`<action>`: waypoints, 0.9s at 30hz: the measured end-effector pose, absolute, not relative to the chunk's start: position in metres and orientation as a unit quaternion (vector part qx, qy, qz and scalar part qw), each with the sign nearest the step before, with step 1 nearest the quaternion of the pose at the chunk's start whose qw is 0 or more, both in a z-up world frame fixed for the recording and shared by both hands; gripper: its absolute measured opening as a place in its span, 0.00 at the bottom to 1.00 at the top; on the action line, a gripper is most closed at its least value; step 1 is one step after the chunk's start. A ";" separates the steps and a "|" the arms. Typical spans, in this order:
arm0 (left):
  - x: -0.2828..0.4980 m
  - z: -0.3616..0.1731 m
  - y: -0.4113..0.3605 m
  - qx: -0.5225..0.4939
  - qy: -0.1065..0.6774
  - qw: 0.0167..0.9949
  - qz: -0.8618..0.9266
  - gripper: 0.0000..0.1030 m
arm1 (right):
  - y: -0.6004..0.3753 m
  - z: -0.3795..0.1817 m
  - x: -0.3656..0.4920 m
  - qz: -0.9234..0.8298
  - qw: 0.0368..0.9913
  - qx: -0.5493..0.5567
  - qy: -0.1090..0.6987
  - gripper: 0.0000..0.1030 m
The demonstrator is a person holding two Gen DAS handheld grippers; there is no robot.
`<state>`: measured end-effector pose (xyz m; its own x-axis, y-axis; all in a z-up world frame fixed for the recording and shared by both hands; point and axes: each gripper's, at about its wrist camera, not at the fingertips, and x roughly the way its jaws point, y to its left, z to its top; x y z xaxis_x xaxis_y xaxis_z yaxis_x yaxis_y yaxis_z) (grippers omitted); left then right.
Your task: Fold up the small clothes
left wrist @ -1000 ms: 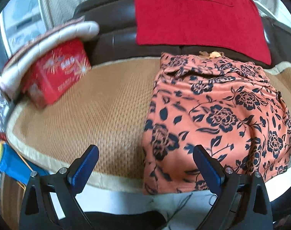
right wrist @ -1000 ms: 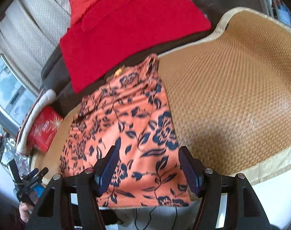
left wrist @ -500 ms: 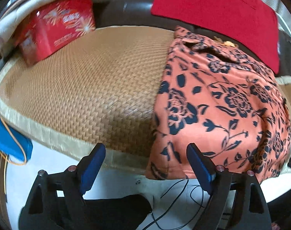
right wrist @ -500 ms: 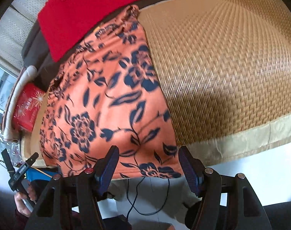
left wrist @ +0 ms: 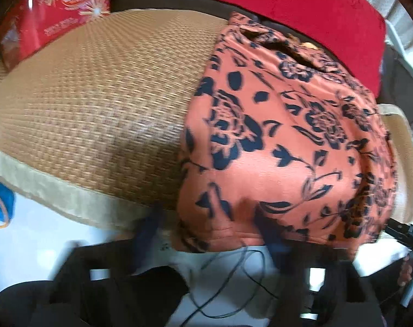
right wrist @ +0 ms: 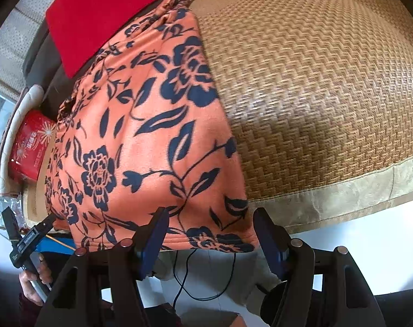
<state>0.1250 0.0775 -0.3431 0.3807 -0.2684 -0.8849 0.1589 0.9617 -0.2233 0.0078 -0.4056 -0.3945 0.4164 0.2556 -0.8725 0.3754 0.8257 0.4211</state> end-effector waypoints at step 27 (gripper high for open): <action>0.119 -0.291 0.077 -0.058 0.460 0.859 -0.218 0.10 | -0.399 -0.355 -0.018 0.056 0.851 0.320 0.412 0.08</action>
